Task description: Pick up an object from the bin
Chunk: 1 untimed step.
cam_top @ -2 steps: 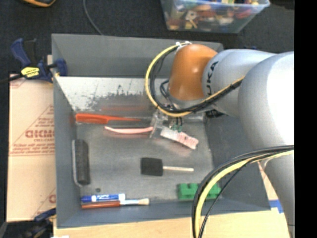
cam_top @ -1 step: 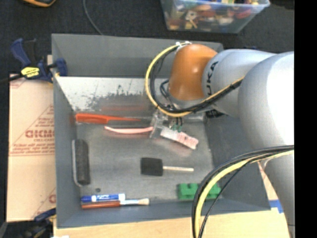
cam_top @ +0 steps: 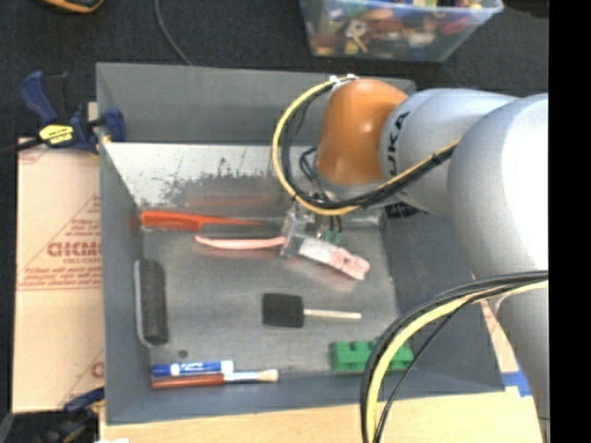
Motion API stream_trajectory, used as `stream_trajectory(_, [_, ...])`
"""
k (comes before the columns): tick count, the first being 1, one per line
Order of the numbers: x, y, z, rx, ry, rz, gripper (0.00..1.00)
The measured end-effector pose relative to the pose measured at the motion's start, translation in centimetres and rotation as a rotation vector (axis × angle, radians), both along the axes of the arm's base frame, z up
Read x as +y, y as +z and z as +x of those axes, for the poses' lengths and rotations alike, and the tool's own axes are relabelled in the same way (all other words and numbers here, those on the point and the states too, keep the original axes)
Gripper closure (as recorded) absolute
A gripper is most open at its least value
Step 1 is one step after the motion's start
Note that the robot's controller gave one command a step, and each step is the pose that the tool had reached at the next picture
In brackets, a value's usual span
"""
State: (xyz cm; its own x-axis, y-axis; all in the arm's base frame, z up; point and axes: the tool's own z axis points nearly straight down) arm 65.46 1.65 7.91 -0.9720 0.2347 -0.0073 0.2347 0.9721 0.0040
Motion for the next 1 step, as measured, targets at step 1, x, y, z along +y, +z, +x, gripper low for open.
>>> stream_trajectory(1, [-0.03, 2.21, -0.02, 0.0, 0.0, 0.0, 1.0])
